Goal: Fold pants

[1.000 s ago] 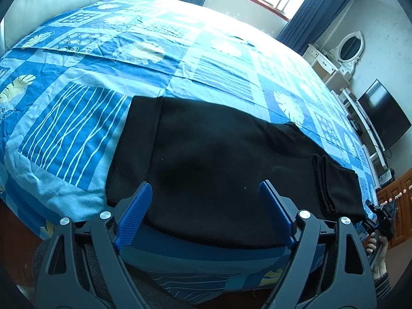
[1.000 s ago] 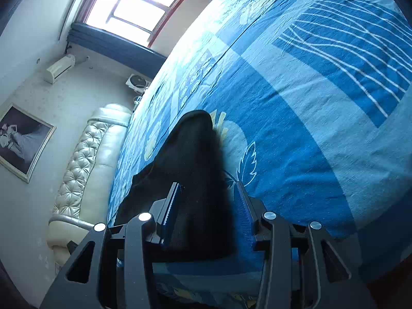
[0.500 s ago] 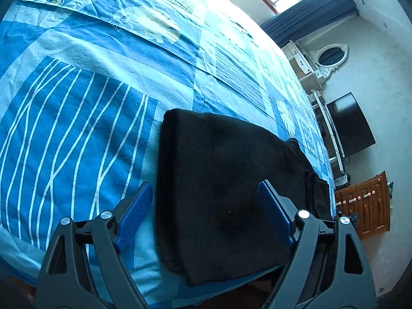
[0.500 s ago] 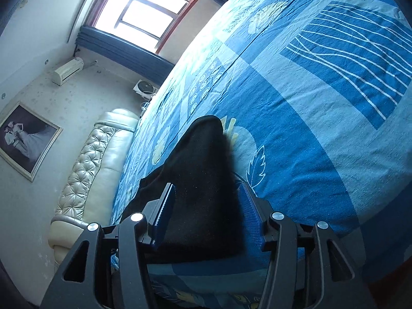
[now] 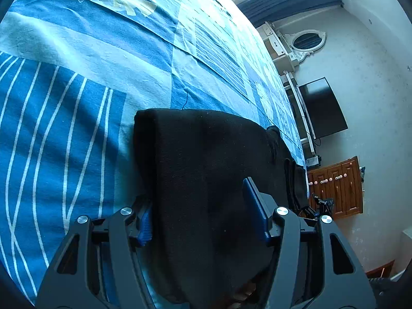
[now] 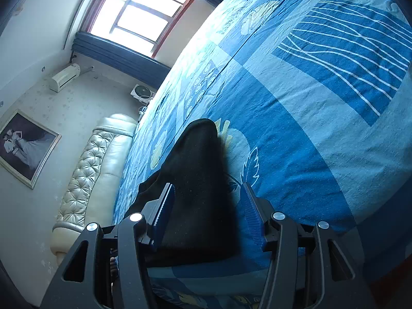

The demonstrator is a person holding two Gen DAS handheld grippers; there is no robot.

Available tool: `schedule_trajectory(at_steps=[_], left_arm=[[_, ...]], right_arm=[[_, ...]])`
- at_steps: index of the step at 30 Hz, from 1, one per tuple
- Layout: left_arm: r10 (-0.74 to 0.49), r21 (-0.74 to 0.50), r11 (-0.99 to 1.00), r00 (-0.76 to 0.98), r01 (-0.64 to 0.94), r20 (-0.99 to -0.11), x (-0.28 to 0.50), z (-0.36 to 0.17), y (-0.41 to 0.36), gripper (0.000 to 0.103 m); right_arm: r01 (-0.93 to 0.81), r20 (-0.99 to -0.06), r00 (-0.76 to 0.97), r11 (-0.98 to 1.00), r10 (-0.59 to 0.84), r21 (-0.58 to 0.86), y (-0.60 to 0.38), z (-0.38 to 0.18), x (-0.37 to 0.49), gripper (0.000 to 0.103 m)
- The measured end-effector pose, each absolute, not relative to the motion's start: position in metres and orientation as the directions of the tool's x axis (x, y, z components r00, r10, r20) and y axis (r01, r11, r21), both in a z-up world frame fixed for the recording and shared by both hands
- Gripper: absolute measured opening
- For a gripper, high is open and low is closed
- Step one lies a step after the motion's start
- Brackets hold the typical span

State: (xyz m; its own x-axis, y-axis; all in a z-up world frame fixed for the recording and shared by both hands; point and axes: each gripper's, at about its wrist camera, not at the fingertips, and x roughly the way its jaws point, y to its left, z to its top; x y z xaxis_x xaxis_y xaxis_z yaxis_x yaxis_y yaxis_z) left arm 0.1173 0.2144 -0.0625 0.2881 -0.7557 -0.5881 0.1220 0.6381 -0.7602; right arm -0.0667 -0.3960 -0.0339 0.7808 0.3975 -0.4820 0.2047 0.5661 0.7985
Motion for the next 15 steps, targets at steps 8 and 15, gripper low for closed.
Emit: schedule_trajectory(at_steps=[8,15], left_arm=[[-0.738,-0.741,0.663,0.262,0.105,-0.623,0.110,-0.056,0.193,0.013],[-0.781,-0.788,0.594,0.347,0.159,-0.519,0.092,0.017,0.169,0.013]], right_arm=[[0.210,-0.486,0.782,0.569,0.390,0.795,-0.397,-0.034,-0.067,0.054],[0.229,-0.472,0.804,0.544,0.362,0.807,-0.406,-0.037,-0.074,0.069]])
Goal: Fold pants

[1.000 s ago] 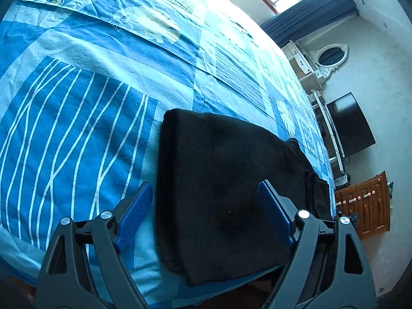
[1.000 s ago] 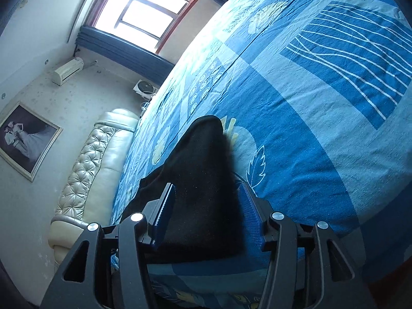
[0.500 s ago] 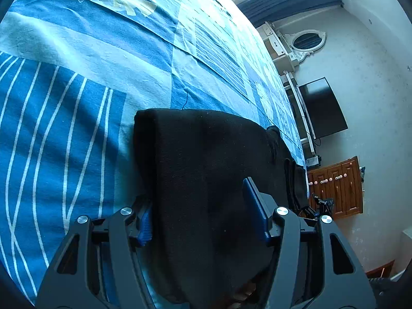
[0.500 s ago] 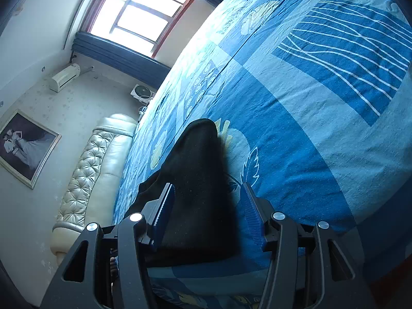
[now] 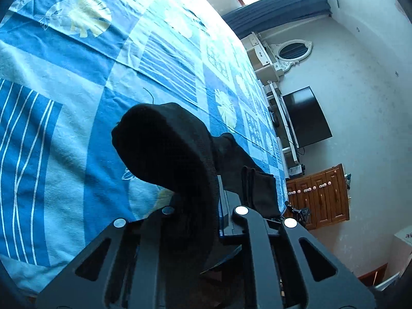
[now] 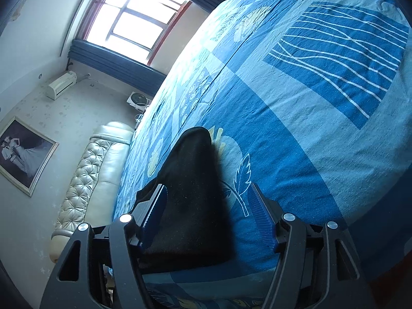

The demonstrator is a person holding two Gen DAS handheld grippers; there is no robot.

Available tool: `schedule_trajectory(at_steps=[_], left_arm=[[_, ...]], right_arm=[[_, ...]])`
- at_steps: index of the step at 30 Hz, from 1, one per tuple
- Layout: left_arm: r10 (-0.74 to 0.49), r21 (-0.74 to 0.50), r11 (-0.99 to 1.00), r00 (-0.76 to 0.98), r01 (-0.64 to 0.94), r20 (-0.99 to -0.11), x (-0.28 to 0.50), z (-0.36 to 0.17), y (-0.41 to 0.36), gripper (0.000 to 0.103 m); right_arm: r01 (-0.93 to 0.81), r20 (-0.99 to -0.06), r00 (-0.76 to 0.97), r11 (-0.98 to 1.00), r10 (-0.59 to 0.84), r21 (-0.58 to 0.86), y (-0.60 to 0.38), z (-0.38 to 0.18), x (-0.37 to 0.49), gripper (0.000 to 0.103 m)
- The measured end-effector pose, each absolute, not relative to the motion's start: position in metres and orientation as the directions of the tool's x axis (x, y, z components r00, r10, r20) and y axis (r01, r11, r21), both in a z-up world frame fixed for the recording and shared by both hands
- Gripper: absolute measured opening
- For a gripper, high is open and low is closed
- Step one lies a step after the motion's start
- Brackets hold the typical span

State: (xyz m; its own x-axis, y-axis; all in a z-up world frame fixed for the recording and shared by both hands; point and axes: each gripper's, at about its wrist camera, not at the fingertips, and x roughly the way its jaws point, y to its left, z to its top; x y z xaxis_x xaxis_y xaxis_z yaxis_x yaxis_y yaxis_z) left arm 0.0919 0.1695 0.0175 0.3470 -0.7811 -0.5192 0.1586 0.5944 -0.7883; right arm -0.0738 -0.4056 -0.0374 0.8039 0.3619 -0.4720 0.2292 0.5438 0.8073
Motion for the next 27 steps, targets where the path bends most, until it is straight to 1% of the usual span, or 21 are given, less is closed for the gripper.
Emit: schedule_trajectory(at_steps=[2,4,7,10,13,18,22,27], left_arm=[[-0.782,-0.772,0.601,0.354,0.209,-0.513,0.086,0.044,0.149,0.013],[-0.783,-0.758,0.605,0.355,0.244,-0.511,0.081,0.068,0.123,0.013],[-0.781,-0.729,0.616,0.348,0.297,-0.518,0.073,0.094,0.078,0.013],[-0.785,-0.709,0.617,0.318,0.341,-0.531,0.068,0.109,0.028,0.013],[-0.769,-0.662,0.639,0.295,0.392,-0.567,0.070,0.118,-0.027,0.013],[-0.732,-0.590,0.668,0.259,0.453,-0.630,0.078,0.107,-0.117,0.013],[-0.724,-0.607,0.671,0.198,0.426,-0.661,0.092,0.074,-0.175,0.013],[-0.654,-0.544,0.724,0.171,0.424,-0.737,0.089,0.030,-0.228,0.013]], right_arm=[[0.246,-0.477,0.803,0.529,0.358,0.812,-0.409,-0.041,-0.073,0.071],[0.254,-0.479,0.804,0.526,0.352,0.812,-0.410,-0.042,-0.073,0.072],[0.259,-0.492,0.803,0.546,0.338,0.797,-0.408,-0.040,-0.073,0.073],[0.254,-0.491,0.803,0.551,0.337,0.795,-0.408,-0.039,-0.074,0.075],[0.245,-0.464,0.817,0.522,0.343,0.817,-0.412,-0.040,-0.077,0.075],[0.232,-0.431,0.834,0.489,0.345,0.841,-0.419,-0.043,-0.083,0.076],[0.223,-0.423,0.835,0.487,0.352,0.844,-0.421,-0.043,-0.084,0.076],[0.215,-0.417,0.835,0.485,0.359,0.848,-0.421,-0.042,-0.084,0.076]])
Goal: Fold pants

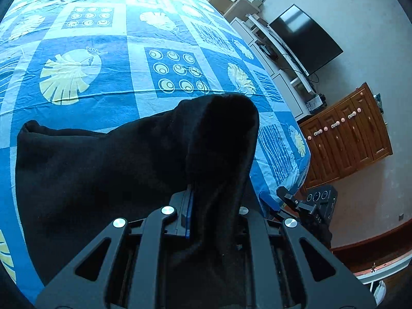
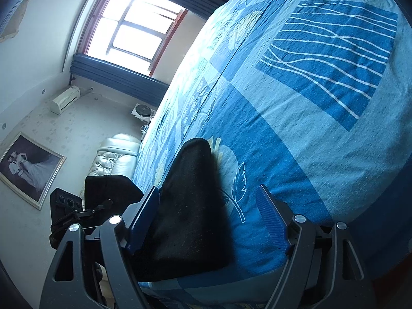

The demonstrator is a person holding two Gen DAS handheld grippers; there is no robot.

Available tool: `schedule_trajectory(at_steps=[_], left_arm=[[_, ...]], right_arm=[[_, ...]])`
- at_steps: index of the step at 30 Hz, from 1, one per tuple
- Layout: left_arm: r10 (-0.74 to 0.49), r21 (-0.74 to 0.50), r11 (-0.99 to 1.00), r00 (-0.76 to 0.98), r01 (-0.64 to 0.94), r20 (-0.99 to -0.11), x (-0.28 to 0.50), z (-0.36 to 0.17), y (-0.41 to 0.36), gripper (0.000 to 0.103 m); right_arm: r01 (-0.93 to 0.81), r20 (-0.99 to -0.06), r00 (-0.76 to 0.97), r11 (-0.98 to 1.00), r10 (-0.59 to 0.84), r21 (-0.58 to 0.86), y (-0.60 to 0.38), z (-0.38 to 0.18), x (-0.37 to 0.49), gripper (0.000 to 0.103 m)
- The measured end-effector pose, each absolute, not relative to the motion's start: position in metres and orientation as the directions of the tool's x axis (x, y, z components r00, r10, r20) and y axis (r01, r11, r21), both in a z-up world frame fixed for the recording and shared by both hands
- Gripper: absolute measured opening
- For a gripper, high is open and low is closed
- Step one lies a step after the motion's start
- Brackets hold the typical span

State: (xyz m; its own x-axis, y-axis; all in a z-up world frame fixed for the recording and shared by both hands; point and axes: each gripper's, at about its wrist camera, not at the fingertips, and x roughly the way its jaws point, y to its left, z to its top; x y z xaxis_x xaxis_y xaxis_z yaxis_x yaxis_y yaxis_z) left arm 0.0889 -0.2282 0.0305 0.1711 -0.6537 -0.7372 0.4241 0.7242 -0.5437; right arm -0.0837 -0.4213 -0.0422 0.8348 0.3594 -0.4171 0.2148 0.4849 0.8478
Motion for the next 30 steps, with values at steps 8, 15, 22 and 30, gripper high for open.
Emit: schedule_trajectory(at_steps=[8,15,22,30], left_arm=[[-0.530,-0.393,0.794,0.212,0.464,-0.821,0.076,-0.008,-0.275,0.024],[-0.602,-0.373,0.720,0.259,0.586,-0.755,0.037,0.030,-0.278,0.053],[-0.613,-0.339,0.748,0.399,0.570,-0.682,0.005,0.054,-0.207,0.076],[-0.564,-0.433,0.824,0.475,0.365,-0.675,0.021,0.018,-0.102,0.076]], right_arm=[[0.209,-0.409,0.836,0.477,0.366,0.854,-0.422,-0.042,-0.084,0.076],[0.218,-0.411,0.843,0.479,0.347,0.850,-0.424,-0.040,-0.090,0.077],[0.196,-0.389,0.892,0.581,0.228,0.790,-0.418,-0.011,-0.102,0.077],[0.119,-0.488,0.716,0.602,0.499,0.789,-0.360,0.008,-0.040,0.077]])
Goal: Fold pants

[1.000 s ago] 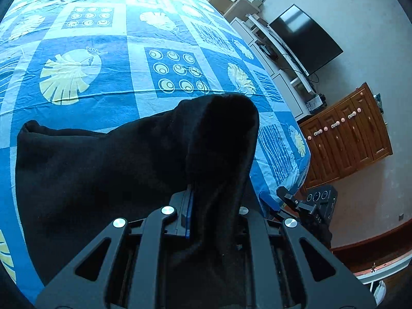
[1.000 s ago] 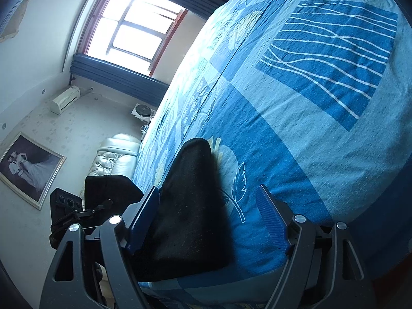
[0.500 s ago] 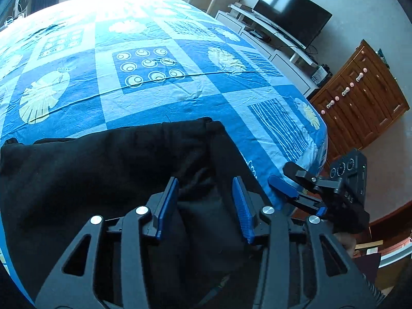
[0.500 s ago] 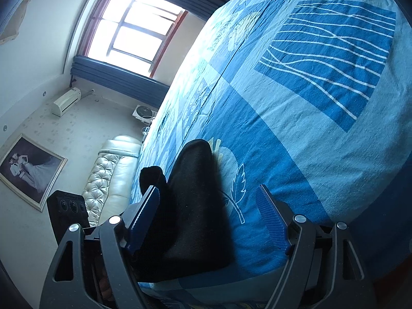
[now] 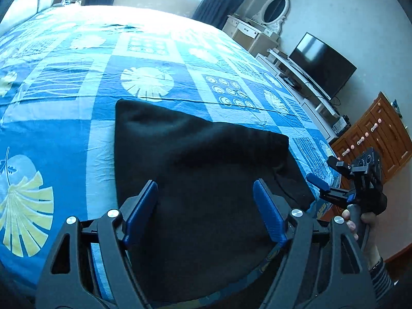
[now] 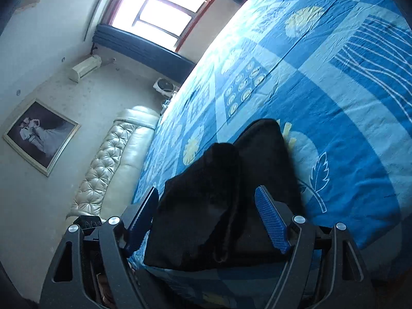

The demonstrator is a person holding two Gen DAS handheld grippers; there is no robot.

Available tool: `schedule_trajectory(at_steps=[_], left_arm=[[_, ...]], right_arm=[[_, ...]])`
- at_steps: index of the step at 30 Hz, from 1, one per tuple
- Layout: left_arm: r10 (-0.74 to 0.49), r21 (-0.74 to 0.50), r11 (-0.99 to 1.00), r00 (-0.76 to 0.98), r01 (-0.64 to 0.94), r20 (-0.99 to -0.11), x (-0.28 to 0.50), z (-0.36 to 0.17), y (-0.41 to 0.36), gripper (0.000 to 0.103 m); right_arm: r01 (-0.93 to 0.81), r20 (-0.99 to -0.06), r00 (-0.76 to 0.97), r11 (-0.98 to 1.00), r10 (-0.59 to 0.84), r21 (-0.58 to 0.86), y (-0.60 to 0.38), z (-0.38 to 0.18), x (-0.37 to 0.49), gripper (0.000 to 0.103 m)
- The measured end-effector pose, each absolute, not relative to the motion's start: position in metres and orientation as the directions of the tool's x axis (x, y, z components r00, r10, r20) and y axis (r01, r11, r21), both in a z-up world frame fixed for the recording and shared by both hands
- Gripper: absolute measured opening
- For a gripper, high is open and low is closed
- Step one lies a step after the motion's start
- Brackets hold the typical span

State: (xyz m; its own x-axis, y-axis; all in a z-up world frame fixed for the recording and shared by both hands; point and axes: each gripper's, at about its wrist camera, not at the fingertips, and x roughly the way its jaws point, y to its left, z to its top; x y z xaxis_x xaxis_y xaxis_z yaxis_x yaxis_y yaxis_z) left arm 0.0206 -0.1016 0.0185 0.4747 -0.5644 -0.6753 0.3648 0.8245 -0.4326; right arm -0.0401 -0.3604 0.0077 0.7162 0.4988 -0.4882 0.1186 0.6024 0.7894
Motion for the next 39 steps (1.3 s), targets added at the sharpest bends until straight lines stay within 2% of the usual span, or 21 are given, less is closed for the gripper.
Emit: schedule_trajectory(at_steps=[3,5,6,7,8,9,11,19,29,39], left_arm=[[-0.564,-0.464,0.826,0.485,0.321,-0.668,0.020,0.010,-0.075,0.076],[-0.549,-0.464,0.835,0.493,0.295,-0.674,0.019,0.005,-0.064,0.076],[-0.554,-0.477,0.831,0.493,0.286,-0.670,0.018,0.003,-0.058,0.076],[-0.558,-0.490,0.828,0.494,0.273,-0.667,0.016,0.001,-0.053,0.076],[-0.562,-0.505,0.824,0.490,0.259,-0.666,0.016,-0.002,-0.049,0.076],[-0.570,-0.520,0.817,0.481,0.248,-0.666,0.017,-0.006,-0.046,0.076],[-0.582,-0.542,0.807,0.467,0.233,-0.666,0.019,-0.010,-0.044,0.076],[-0.622,-0.552,0.780,0.462,0.295,-0.632,0.013,0.003,-0.060,0.077],[-0.627,-0.558,0.778,0.415,0.290,-0.659,0.018,-0.013,-0.074,0.077],[-0.620,-0.561,0.783,0.406,0.267,-0.672,0.023,-0.020,-0.071,0.077]], right_arm=[[0.127,-0.543,0.629,0.615,0.556,0.778,-0.344,-0.001,-0.018,0.077],[0.127,-0.604,0.599,0.683,0.525,0.719,-0.328,-0.001,-0.010,0.076],[0.105,-0.618,0.589,0.709,0.521,0.697,-0.320,0.000,-0.007,0.066],[0.085,-0.620,0.568,0.710,0.542,0.699,-0.313,-0.002,-0.004,0.049],[0.085,-0.631,0.536,0.708,0.561,0.701,-0.307,-0.006,0.000,0.025],[0.081,-0.648,0.519,0.723,0.557,0.686,-0.300,-0.007,0.003,0.018],[0.053,-0.678,0.524,0.776,0.514,0.629,-0.289,0.002,0.001,0.016],[0.035,-0.654,0.628,0.824,0.422,0.565,-0.316,0.046,-0.010,0.013],[0.138,-0.695,0.613,0.815,0.376,0.563,-0.352,0.016,-0.021,0.013],[0.170,-0.683,0.604,0.771,0.411,0.614,-0.364,-0.008,-0.019,0.013]])
